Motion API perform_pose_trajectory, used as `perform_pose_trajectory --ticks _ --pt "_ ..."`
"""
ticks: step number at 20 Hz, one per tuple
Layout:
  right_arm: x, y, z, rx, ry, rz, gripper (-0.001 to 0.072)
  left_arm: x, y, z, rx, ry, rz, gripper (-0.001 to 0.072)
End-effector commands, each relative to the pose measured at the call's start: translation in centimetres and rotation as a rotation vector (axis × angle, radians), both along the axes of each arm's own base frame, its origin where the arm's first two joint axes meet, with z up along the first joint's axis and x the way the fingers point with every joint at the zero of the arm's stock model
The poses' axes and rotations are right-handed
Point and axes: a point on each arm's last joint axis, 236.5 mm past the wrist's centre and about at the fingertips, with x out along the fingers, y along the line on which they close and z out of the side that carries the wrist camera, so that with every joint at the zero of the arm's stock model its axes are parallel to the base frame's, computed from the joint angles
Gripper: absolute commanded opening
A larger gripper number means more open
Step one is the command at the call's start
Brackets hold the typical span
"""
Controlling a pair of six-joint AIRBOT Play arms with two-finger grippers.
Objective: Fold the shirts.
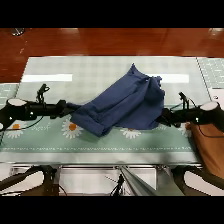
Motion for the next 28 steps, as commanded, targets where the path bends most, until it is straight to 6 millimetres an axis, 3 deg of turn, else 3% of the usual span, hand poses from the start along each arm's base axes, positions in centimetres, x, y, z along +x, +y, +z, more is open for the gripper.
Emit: perform_pose_trajectory --ticks 1,2,3,5,6,8,9,11,13,15,17,21,23,24,26,28 --pt "4.2 -0.1 5.7 -0.07 -0.112 0.123 0.0021 2.7 -0.7 6.8 -0.024 -0.152 -0.07 0.0026" --pt "6.7 -0.9 9.6 -0.109 -0.197 0.132 0.002 4.4 -0.7 10.7 -0.029 -0.254 -0.064 0.0026" --pt "9.3 -1.6 14.2 -0.151 -0.306 0.121 0.002 6.3 -0.7 15.9 -0.042 -0.386 -0.046 0.0026" --pt "13.8 -2.4 27.0 -0.212 -0.601 0.07 0.002 9.0 -0.6 27.3 -0.061 -0.664 0.001 0.0026" --pt "14.6 -2.6 33.3 -0.235 -0.748 0.043 0.002 9.3 -0.2 33.2 -0.05 -0.794 0.026 0.0026" --pt "13.0 -2.5 45.1 -0.285 -1.019 0.02 0.002 8.2 0.7 43.2 0.005 -1.016 0.071 0.0025" --pt "10.9 -2.3 49.7 -0.317 -1.131 0.021 0.002 7.4 1.7 46.6 0.062 -1.076 0.113 0.0025" --pt "6.1 -1.6 55.6 -0.347 -1.294 0.005 0.002 4.9 4.3 51.7 0.237 -1.154 0.201 0.0025" --pt "1.1 -1.5 58.1 -0.399 -1.378 -0.007 0.002 1.4 7.1 55.1 0.435 -1.209 0.29 0.0025" --pt "-3.5 -1.5 59.3 -0.45 -1.431 -0.027 0.002 -3.1 8.8 57.7 0.581 -1.263 0.352 0.0025" --pt "-7.3 -2.1 59.6 -0.512 -1.463 -0.056 0.002 -7.2 8.9 58.7 0.646 -1.294 0.37 0.0025" --pt "-12.2 -2.7 57.9 -0.57 -1.425 -0.083 0.002 -14.3 8.1 58.6 0.71 -1.31 0.36 0.0026" --pt "-13.5 -2.8 56.1 -0.589 -1.364 -0.06 0.002 -15.8 8.8 57.2 0.762 -1.258 0.362 0.0026" --pt "-13.7 -3.1 55.1 -0.601 -1.319 -0.053 0.002 -15.9 9.3 55.5 0.791 -1.188 0.347 0.0025" --pt "-13.4 -4.0 53.4 -0.628 -1.244 -0.054 0.002 -14.8 9.7 50.9 0.797 -1.024 0.28 0.0026" --pt "-12.1 -4.2 50.7 -0.618 -1.149 -0.025 0.002 -12.0 9.9 45.8 0.77 -0.888 0.226 0.0026"
